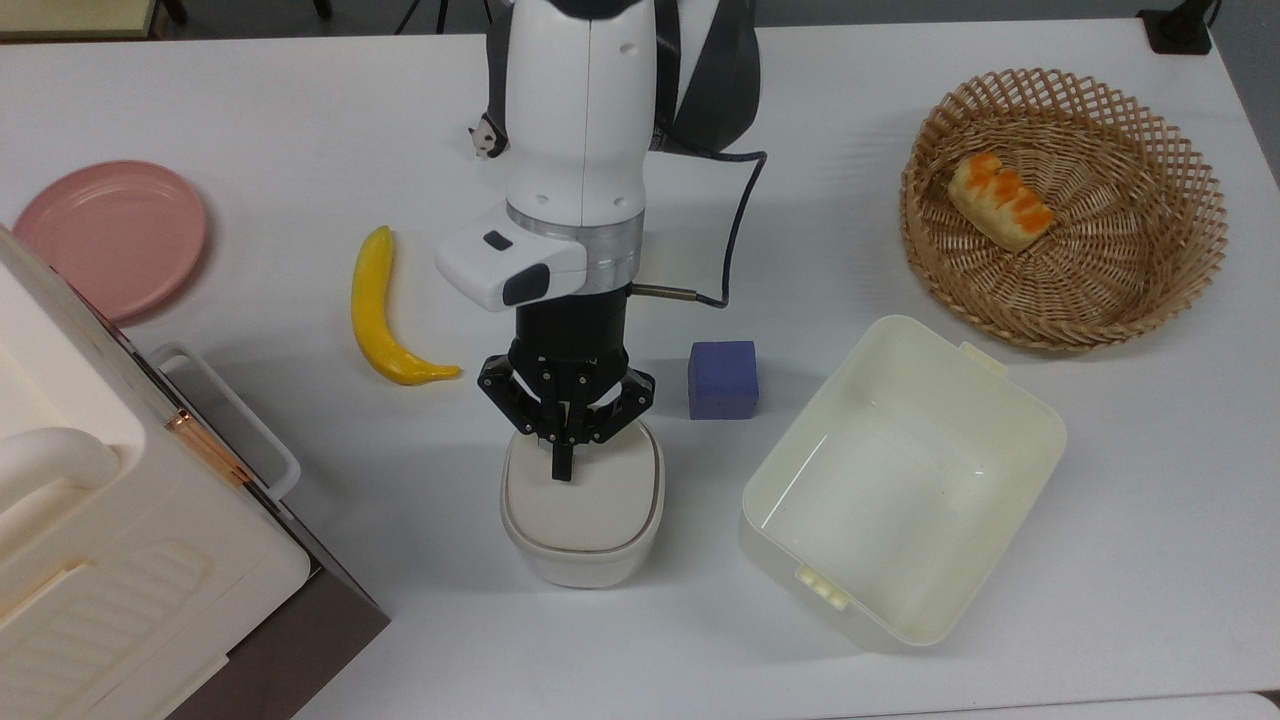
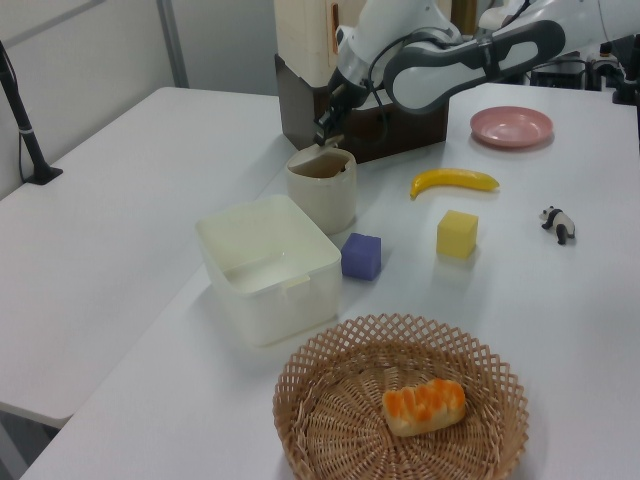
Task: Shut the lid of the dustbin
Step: 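Lower the gripper onto the open flip lid and push it shut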
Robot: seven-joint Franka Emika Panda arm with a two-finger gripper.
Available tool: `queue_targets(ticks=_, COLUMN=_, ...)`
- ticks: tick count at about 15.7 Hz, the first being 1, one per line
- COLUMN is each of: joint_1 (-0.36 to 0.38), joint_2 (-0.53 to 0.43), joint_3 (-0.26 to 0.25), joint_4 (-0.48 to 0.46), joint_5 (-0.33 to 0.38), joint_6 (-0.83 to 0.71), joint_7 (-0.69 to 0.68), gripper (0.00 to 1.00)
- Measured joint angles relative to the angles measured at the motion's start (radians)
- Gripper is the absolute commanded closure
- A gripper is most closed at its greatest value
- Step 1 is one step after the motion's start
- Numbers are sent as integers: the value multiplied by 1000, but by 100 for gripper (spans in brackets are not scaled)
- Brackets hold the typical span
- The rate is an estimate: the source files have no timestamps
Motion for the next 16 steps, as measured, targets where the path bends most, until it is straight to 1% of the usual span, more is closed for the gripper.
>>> queue_targets(ticks=5, joint_1=4, joint_2=6, joint_3=0, joint_4=-31, joint_5=0, joint_6=-13, joint_7=-5, gripper=100)
queue_targets(ticks=16, joint_1=7, joint_2=10, joint_3=0, joint_4=-34, joint_5=-5, joint_6=-13, joint_7=-10, gripper=100)
